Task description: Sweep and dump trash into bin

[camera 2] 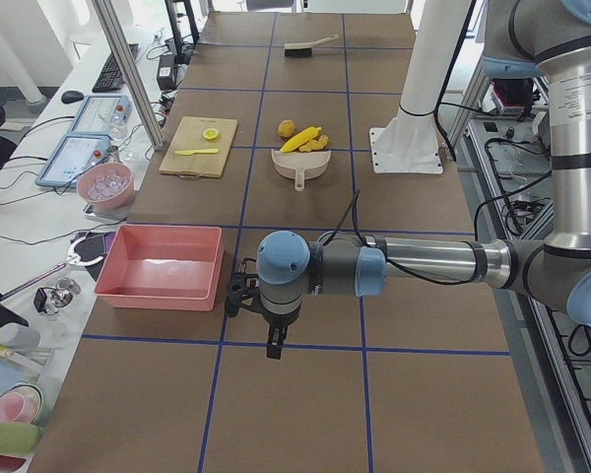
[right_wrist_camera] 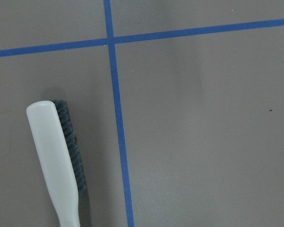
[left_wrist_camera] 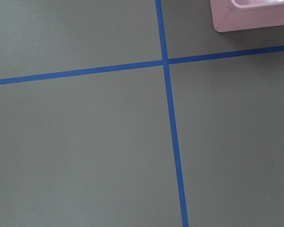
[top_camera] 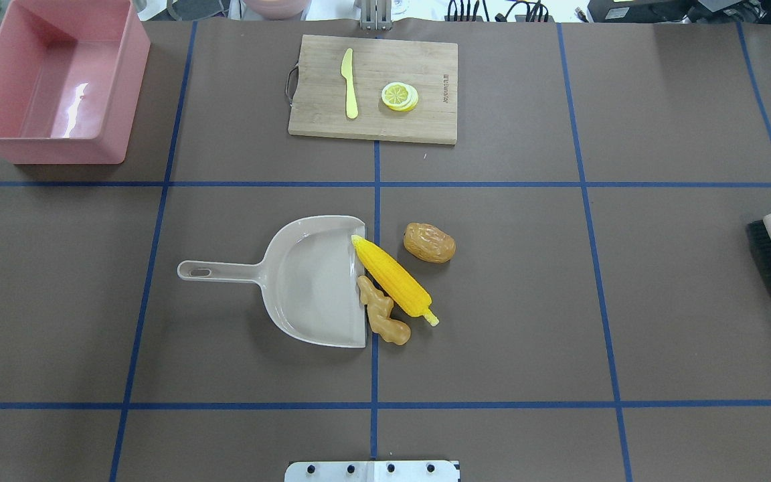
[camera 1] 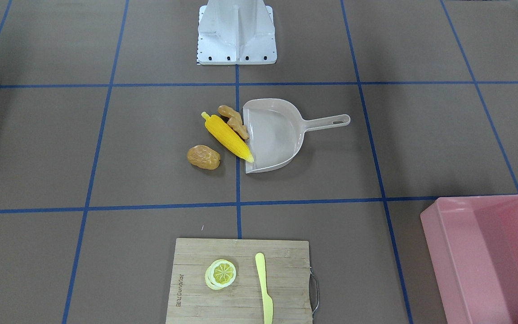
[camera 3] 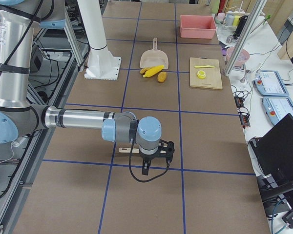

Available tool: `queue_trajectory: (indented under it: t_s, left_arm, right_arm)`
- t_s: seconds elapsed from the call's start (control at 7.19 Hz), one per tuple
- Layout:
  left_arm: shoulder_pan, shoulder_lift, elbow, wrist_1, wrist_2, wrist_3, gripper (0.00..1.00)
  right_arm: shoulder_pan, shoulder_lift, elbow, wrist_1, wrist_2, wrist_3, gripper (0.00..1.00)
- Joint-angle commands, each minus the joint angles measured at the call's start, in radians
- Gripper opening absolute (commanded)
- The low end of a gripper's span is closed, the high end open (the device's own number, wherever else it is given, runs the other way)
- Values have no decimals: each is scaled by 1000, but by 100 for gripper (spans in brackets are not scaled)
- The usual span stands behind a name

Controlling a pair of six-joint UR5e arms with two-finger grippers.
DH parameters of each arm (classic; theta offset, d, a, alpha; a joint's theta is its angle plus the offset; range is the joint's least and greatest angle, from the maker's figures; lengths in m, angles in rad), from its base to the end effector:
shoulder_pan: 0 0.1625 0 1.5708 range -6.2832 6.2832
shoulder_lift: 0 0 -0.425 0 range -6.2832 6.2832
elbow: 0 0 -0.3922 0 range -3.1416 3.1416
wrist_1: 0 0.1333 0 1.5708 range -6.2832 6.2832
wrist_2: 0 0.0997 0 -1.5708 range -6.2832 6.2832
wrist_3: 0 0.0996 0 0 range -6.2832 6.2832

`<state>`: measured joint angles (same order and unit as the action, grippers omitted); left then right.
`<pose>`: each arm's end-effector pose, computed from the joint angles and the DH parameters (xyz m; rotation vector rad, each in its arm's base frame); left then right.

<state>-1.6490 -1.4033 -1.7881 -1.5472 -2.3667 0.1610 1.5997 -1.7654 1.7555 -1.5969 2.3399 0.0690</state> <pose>-0.0949 -0.4162 0.6291 0.1196 0.7875 0.0888 0.0758 -0.4050 0.6585 -0.0497 -0.7686 0.1069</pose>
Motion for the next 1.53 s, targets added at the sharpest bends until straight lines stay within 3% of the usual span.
queue_trajectory:
  t_s: [0.0,0.42,0.7,0.97,1.39]
  left_arm:
    - [2,-6,-10,-2,-2,0,98]
    - [99,-45,-97,-4,-2,0,98]
    - [258,-228,-105,-1,-8,-3,98]
    - [375,-352,-120,-2,-6,-1,98]
    - [503,-460,-162,-2,3,9,98]
  right_arm:
    - [0,0,-4,0,-2,-1,100]
    - [-1,1,-10,3,-17,8,100]
    - [-4,0,5,2,-28,14,100]
    - [-7,-15,86,-11,15,43,100]
    - [-86,-28,108,0,61,123,100]
